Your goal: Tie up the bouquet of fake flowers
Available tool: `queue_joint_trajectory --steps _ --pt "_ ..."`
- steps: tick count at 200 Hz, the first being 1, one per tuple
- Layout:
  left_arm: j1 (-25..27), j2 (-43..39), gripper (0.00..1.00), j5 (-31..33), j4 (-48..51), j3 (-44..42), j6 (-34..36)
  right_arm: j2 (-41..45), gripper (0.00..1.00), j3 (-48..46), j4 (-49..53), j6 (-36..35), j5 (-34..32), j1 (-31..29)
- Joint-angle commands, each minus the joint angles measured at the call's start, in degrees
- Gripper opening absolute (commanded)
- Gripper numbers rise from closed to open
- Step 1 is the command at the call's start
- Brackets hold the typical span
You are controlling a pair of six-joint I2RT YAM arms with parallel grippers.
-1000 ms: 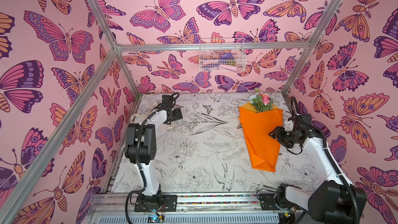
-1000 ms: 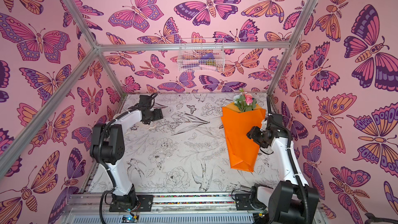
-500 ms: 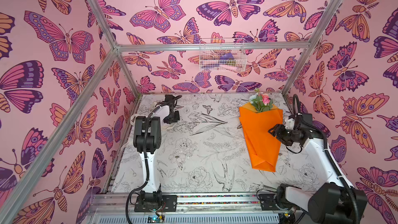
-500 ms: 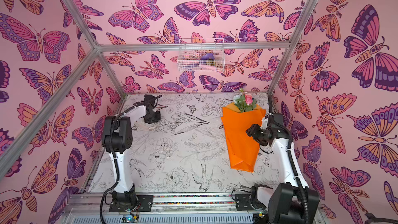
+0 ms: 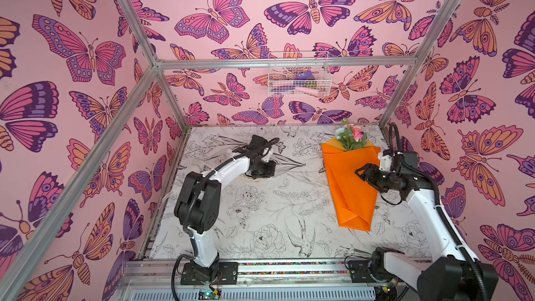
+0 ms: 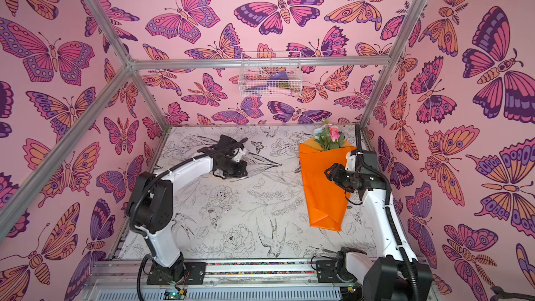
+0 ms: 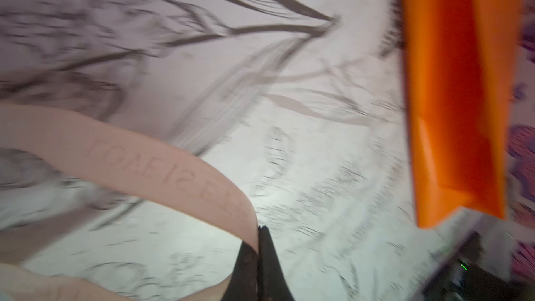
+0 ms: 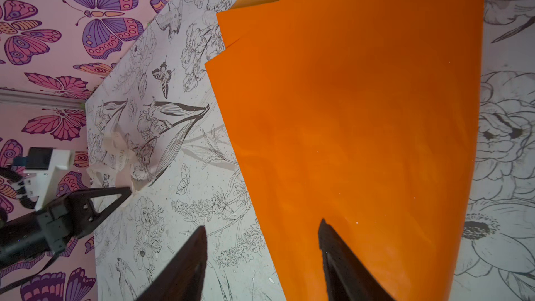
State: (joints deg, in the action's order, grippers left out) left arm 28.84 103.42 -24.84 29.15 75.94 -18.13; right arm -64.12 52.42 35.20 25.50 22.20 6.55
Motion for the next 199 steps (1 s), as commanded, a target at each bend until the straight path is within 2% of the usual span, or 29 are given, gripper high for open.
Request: queue_joint_trajectory --steps 1,9,18,31,48,78,103,115,129,153,173,199 --pt "4.3 -1.9 0.21 -10.5 -3.5 -3.3 -4.5 -0.8 0.62 2.1 0.4 -0.5 -3.5 -2.9" --pt "5.4 -2.9 0.38 -10.2 -3.6 -4.3 -5.3 -1.0 0.62 2.4 0.6 -0.6 -4.2 -4.2" --pt "5.5 -4.3 0.5 -9.6 -3.6 -5.6 -6.1 -1.2 0.62 2.8 0.7 -0.8 -5.3 -5.9" --pt "5.0 -7.3 0.62 -7.6 -3.6 -7.6 -6.4 -1.5 0.62 3.5 1.2 -1.2 -7.2 -8.7" --pt "3.0 -11.2 0.7 -4.1 -3.4 -9.5 -5.9 -2.2 0.62 4.5 2.1 -1.7 -10.8 -13.1" --pt "-4.0 -12.7 0.69 1.7 -3.6 -9.5 -4.0 -4.2 0.61 6.1 2.8 -2.0 -16.3 -20.5" --pt "-7.7 -7.0 0.66 5.8 0.6 -3.4 4.5 -6.1 0.61 7.2 2.6 -1.7 -19.4 -26.3" --pt "-9.2 -4.0 0.68 12.0 4.6 0.3 5.3 -7.3 0.61 8.0 2.8 -1.8 -20.4 -28.7" --pt "-11.8 -2.1 0.68 17.2 6.4 2.3 3.7 -9.4 0.61 9.3 3.2 -2.0 -22.0 -31.7" --pt "-17.5 -2.2 0.68 21.1 5.5 1.1 -1.0 -14.6 0.61 12.8 4.2 -2.3 -26.1 -37.2" --pt "-22.3 -3.2 0.67 19.4 2.4 -2.4 -6.2 -20.5 0.61 16.7 3.6 -2.6 -27.9 -41.0" --pt "-25.9 -3.7 0.68 16.6 -4.6 -7.8 -11.9 -29.9 0.6 23.4 2.6 -2.6 -29.3 -44.6"
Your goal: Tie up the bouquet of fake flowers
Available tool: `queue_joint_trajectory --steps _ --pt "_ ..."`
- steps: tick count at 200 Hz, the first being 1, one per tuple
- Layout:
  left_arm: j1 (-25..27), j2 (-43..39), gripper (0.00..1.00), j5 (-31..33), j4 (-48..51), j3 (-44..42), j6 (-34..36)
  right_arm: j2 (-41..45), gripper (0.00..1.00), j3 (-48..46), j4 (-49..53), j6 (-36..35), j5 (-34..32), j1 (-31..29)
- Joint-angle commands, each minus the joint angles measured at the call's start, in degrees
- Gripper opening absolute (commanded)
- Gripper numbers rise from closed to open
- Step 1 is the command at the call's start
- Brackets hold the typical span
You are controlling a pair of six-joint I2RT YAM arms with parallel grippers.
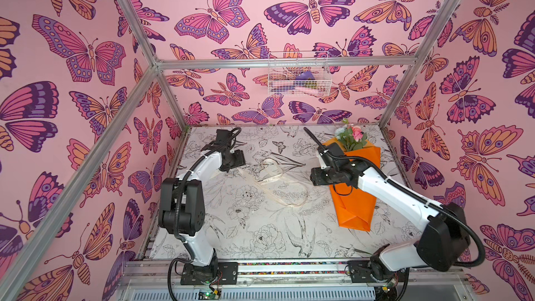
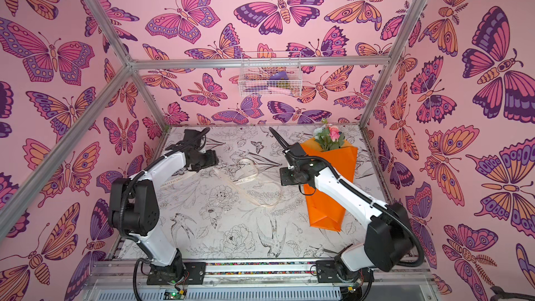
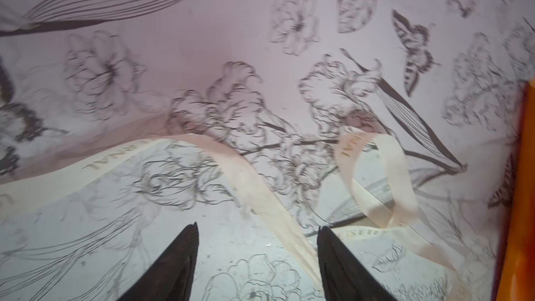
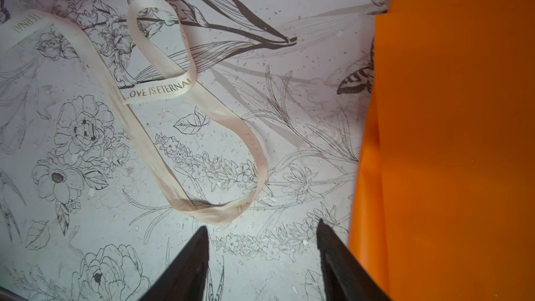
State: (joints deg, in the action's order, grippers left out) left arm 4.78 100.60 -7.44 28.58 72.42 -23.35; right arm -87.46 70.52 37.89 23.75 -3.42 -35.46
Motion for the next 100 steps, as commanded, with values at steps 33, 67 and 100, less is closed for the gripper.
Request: queue_joint_trajectory --steps 33,67,100 --pt "-3.6 1.2 0.7 -2.6 -6.8 -5.6 -10.0 -18.2 0.6 14.0 -1.6 0.6 -4.5 -4.7" --pt "-5.3 0.3 0.85 -0.3 -9.6 -9.1 -13.7 -27.7 0.59 22.0 -4.6 2.5 -1.6 -5.3" --pt "-8.3 -0.2 0.84 -2.0 -12.8 -12.7 -16.4 -36.5 0.57 30.2 -3.7 2.5 -0.4 -5.5"
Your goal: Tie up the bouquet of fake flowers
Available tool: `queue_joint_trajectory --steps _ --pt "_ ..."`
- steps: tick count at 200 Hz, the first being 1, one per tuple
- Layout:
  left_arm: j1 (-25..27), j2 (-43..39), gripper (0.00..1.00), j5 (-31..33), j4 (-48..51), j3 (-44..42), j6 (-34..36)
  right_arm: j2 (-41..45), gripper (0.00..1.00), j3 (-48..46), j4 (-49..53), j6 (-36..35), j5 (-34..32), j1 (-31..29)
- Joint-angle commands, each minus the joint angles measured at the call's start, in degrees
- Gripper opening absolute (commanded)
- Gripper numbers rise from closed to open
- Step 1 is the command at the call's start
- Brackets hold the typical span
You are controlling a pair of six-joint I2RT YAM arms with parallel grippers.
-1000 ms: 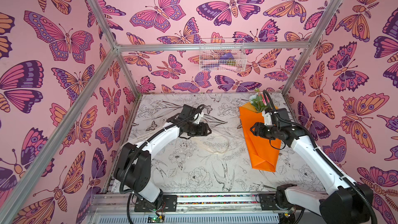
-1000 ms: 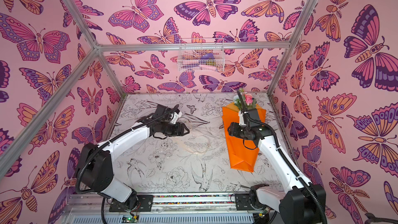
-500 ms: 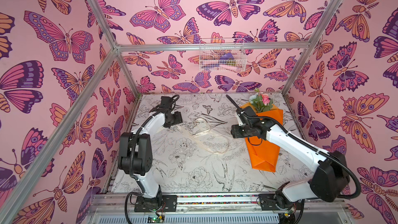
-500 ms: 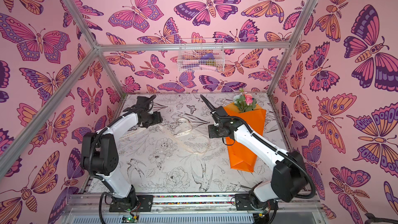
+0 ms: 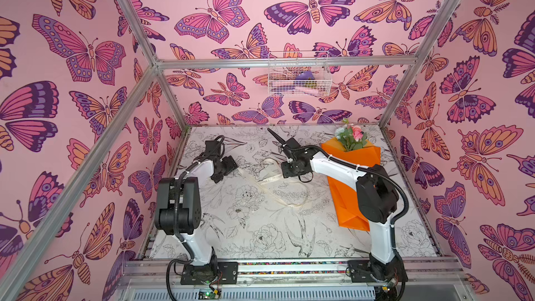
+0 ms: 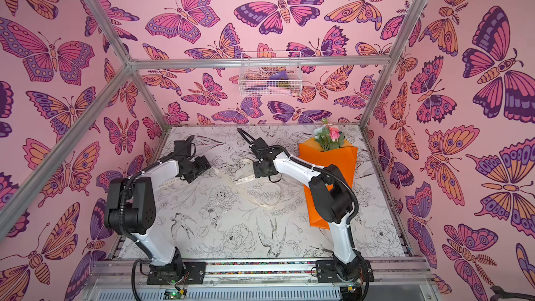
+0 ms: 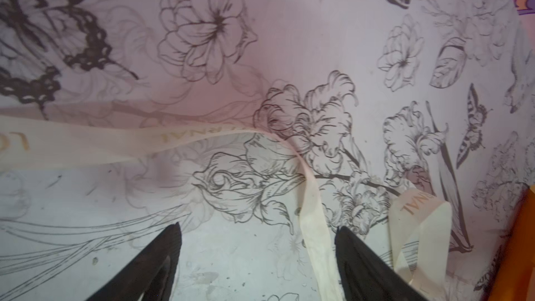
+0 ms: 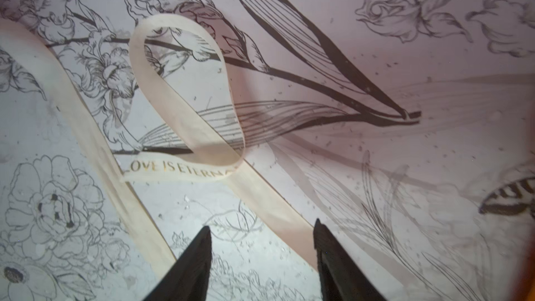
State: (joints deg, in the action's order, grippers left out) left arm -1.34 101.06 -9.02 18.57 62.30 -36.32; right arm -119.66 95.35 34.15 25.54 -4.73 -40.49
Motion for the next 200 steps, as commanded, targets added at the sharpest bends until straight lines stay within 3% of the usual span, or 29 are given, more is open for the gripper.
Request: queue_joint_trajectory --steps 1,66,82,100,113,155,173,184,200 --pt "-2.3 -0.7 0.84 -0.5 -2.9 -2.7 -3.5 -4.5 0.57 5.7 0.1 0.7 0.9 -0.4" --pt "-8.0 1.0 0.83 -5.8 -11.4 -9.5 -10.8 -16.0 0.52 17.0 3.0 -1.4 0.9 -0.6" --pt "-9.5 2.7 0.84 -7.0 -13.3 -9.7 -12.4 -17.3 0.38 19.1 4.7 -1.8 -0.3 -0.6" --pt "-11.4 5.1 0.84 -9.2 -16.1 -9.7 -15.0 -16.9 0.14 19.5 6.5 -2.1 -2.9 -0.6" --pt "-12.8 6.6 0.81 -10.7 -18.7 -9.7 -17.0 -14.7 0.05 18.3 7.5 -2.3 -5.8 -0.6" --pt "-15.9 10.1 0.44 -12.4 -21.6 -6.6 -20.2 0.2 0.0 5.1 7.9 -1.7 -17.1 -0.6" --pt "-16.7 10.7 0.15 -12.3 -21.6 -5.0 -20.5 8.0 0.0 -1.0 9.6 -0.3 -22.5 -0.4" --pt "-17.4 10.9 0.03 -12.5 -21.6 -4.0 -20.6 12.9 0.0 -3.9 11.5 0.5 -26.0 -0.4" --pt "-18.1 10.9 0.0 -12.6 -21.6 -2.4 -20.5 20.3 0.0 -7.4 14.3 0.9 -30.3 -0.3"
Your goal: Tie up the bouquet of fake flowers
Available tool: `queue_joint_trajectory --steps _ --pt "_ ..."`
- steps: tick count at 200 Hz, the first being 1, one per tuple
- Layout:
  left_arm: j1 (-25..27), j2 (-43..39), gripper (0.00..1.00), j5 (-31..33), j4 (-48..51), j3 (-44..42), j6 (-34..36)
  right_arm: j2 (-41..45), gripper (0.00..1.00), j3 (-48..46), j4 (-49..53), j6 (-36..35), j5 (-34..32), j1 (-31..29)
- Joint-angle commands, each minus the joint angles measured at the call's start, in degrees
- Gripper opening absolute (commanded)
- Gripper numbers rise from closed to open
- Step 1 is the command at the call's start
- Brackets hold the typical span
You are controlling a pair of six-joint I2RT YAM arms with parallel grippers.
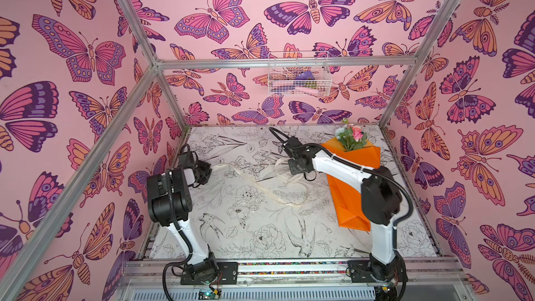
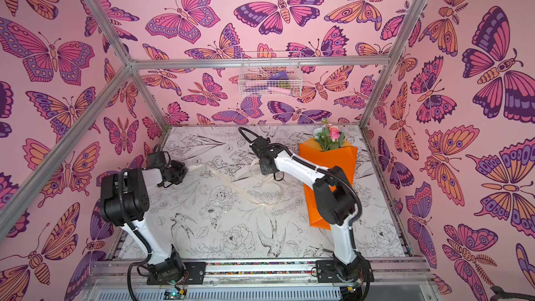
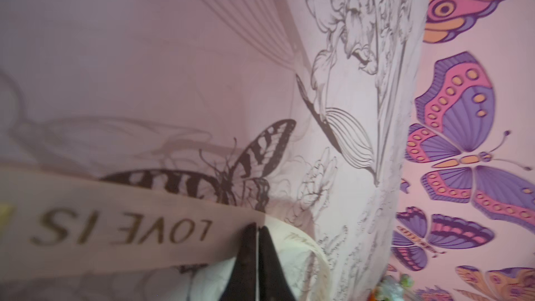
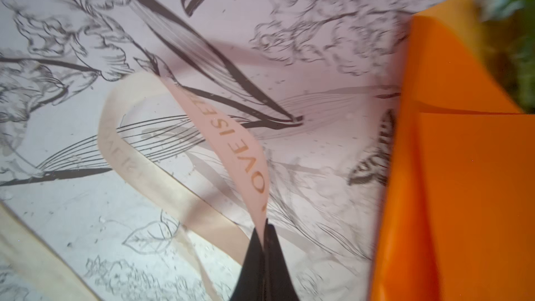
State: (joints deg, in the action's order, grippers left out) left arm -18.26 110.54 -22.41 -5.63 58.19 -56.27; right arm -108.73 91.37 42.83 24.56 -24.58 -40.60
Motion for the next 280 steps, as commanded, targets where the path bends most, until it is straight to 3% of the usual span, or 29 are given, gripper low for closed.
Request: queue_joint_trajectory --steps 1,33,87,105,141,173,226,240,280 --pt "-1.2 1.4 0.0 0.9 2.6 1.8 -0.5 9.8 0.0 -3.5 5.8 1.9 -10.7 -0.3" --pt "-2.2 0.7 0.0 2.1 4.3 4.8 0.8 24.5 0.0 -8.7 9.5 2.0 -19.4 0.7" --pt "-2.2 -1.2 0.0 1.6 5.6 5.2 2.7 39.1 0.0 -11.3 10.8 3.2 -16.1 1.9" --pt "-1.6 -2.8 0.0 0.4 5.7 3.8 3.7 40.4 0.0 -13.3 9.1 3.3 -10.2 1.9" --pt "2.4 -7.3 0.24 -0.2 5.1 -0.8 4.8 39.3 0.0 -18.5 0.8 6.1 8.4 0.3" --pt "6.5 -8.9 0.34 -1.6 3.9 -2.7 4.4 36.9 0.0 -18.1 -3.3 5.6 16.9 -3.4" --pt "10.5 -10.7 0.47 -1.7 3.4 -2.4 3.3 39.2 0.0 -21.7 -7.1 4.6 30.9 -3.7" --pt "11.4 -11.5 0.51 -1.4 3.3 -2.3 3.3 40.0 0.0 -23.3 -6.0 5.2 29.1 -3.7" --pt "14.5 -14.4 0.65 -1.4 3.3 -2.1 4.4 39.4 0.01 -27.4 4.0 10.0 16.3 -3.4"
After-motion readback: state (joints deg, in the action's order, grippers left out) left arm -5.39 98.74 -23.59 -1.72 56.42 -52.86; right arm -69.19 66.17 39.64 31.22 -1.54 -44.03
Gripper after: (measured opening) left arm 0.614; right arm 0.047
